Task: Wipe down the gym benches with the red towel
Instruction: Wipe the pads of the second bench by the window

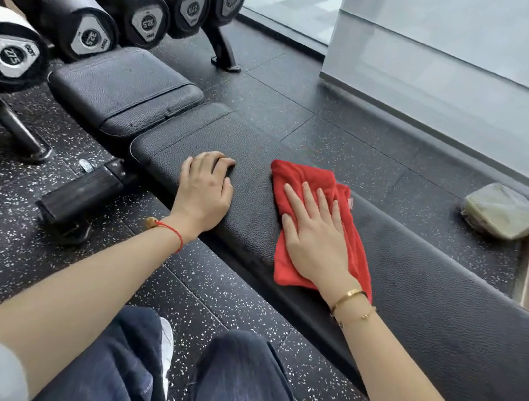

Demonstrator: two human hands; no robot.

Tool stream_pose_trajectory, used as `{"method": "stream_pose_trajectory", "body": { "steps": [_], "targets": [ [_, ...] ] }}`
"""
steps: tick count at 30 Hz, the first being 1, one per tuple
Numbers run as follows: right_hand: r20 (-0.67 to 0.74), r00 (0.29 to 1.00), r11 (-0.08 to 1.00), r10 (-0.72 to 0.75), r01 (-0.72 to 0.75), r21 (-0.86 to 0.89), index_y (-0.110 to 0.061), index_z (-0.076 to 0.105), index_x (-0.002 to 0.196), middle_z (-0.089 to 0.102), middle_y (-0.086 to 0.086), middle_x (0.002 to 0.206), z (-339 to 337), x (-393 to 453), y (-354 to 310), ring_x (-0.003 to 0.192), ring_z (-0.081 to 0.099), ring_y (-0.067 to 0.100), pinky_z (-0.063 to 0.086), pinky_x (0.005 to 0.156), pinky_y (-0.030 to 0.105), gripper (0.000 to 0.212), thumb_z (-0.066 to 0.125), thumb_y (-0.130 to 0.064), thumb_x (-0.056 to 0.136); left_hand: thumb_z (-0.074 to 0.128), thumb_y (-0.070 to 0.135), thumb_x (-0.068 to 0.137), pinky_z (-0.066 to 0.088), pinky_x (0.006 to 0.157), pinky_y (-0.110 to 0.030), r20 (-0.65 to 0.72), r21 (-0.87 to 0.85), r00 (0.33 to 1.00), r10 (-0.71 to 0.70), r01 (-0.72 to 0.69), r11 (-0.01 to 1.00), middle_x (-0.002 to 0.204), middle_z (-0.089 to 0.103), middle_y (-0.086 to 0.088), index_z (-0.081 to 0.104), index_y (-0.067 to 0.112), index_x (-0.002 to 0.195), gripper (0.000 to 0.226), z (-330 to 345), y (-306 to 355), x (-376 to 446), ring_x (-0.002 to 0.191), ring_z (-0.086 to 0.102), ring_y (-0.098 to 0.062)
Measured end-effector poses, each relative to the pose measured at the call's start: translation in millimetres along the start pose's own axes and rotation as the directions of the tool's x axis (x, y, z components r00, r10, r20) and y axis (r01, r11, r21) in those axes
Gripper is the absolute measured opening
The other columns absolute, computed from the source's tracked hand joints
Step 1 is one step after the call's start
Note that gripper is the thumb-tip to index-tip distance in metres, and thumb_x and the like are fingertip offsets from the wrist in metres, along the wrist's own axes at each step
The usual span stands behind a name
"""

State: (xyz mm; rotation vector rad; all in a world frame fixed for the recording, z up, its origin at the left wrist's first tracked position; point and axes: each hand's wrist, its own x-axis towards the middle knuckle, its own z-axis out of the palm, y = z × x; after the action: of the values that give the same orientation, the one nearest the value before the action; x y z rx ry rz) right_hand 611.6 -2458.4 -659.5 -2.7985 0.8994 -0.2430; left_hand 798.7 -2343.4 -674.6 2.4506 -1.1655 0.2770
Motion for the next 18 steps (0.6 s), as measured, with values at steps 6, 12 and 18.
{"method": "stream_pose_trajectory", "body": {
  "steps": [6, 12, 18],
  "targets": [
    [-0.025, 0.999, 0.999, 0.039, -0.039, -0.003, -0.035, 0.015, 0.154, 0.012, 0.002, 0.163, 15, 21, -55, 0.15, 0.006, 0.025, -0.004, 0.121, 0.045, 0.055, 0.028, -0.042, 0.101, 0.036, 0.028, 0.088, 0.027, 0.114, -0.05, 0.0, 0.01, 1.0, -0.005, 0.005, 1.0, 0.135, 0.052, -0.009, 0.056, 0.014, 0.126, 0.045, 1, 0, 0, 0.129, 0.045, -0.028],
    [-0.064, 0.997, 0.999, -0.038, 0.037, -0.018, -0.034, 0.02, 0.153, 0.019, 0.001, 0.162, 18, -22, -59, 0.15, 0.013, 0.024, 0.002, 0.122, 0.044, 0.055, 0.025, -0.043, 0.099, 0.036, 0.028, 0.088, 0.027, 0.114, -0.05, -0.006, -0.014, 1.0, 0.009, -0.009, 1.0, 0.135, 0.053, -0.009, 0.056, 0.014, 0.127, 0.046, 2, -2, 0, 0.129, 0.045, -0.029],
    [-0.069, 0.997, 0.999, 0.04, -0.04, -0.01, -0.035, 0.02, 0.153, 0.02, -0.002, 0.161, 14, -11, -30, 0.15, 0.012, 0.023, 0.002, 0.122, 0.043, 0.056, 0.027, -0.043, 0.099, 0.039, 0.027, 0.088, 0.026, 0.114, -0.05, -0.022, -0.022, 1.0, 0.012, -0.012, 1.0, 0.135, 0.052, -0.009, 0.056, 0.014, 0.126, 0.044, 3, -3, 0, 0.129, 0.044, -0.029]
  ]
}}
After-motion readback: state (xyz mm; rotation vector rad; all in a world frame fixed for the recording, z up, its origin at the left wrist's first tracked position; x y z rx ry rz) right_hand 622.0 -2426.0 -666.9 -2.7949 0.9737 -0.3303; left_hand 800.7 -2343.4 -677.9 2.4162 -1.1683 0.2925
